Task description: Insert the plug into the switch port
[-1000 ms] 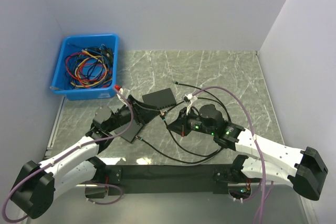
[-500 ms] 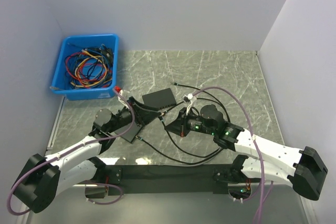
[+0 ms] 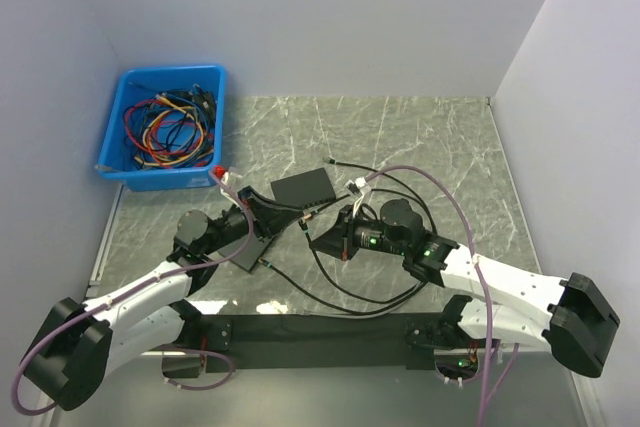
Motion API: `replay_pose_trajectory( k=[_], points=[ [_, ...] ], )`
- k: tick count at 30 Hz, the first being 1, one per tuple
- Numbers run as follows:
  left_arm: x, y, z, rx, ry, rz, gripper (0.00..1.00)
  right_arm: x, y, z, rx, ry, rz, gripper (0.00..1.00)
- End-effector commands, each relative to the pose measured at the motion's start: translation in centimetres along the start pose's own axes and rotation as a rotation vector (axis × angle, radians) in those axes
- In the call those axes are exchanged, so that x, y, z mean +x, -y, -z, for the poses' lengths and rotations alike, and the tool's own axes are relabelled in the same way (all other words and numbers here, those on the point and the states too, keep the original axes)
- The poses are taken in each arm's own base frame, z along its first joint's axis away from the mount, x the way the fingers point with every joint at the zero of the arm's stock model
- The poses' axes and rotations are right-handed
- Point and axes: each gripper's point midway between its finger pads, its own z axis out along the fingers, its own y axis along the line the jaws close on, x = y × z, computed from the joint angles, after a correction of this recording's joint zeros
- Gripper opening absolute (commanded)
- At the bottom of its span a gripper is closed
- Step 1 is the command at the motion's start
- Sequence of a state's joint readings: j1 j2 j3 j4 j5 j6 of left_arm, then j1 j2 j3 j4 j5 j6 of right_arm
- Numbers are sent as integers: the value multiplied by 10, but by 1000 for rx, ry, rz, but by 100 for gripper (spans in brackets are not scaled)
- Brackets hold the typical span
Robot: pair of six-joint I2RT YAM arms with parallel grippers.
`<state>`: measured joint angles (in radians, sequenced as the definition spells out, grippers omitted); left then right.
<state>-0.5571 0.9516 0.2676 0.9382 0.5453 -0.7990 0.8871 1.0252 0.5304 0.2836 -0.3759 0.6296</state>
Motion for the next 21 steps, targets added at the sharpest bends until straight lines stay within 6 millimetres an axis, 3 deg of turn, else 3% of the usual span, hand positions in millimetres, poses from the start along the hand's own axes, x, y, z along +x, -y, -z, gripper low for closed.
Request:
replay_pose_trajectory(
  k=[1, 2, 5, 7, 8, 10, 12, 17, 19, 20, 21],
  points=[
    [-3, 19, 2, 87, -1, -37, 7, -23, -9, -3, -43, 81, 2, 0],
    [-3, 20, 2, 88, -2, -37, 1, -25, -10, -3, -47, 83, 2, 0],
    [-3, 14, 3, 49, 1, -29, 0, -26, -6, -3, -19, 77, 18, 4],
    [1, -2, 3, -29, -9, -10, 1, -31, 0, -1, 22, 97, 32, 22],
    [0, -6, 2, -56, -11, -5, 0, -31, 5, 1, 56, 93, 47, 41],
    [-4, -25, 1, -164, 7, 3, 0, -42, 12, 6, 122, 132, 72, 56],
    [-7, -58, 6, -352, 28, 36, 0, -41, 22, 10, 183, 118, 100, 59],
    [-13, -109, 25, -610, 109, -21, 1, -43, 37, 15, 271, 133, 114, 61],
    [-37, -122, 29, -666, 214, -124, 1, -39, 41, 15, 279, 131, 105, 61],
    [-35, -130, 34, -690, 229, -151, 1, -39, 42, 14, 277, 136, 99, 61],
    [-54, -120, 28, -633, 305, -213, 1, -37, 42, 13, 277, 134, 95, 61]
  ],
)
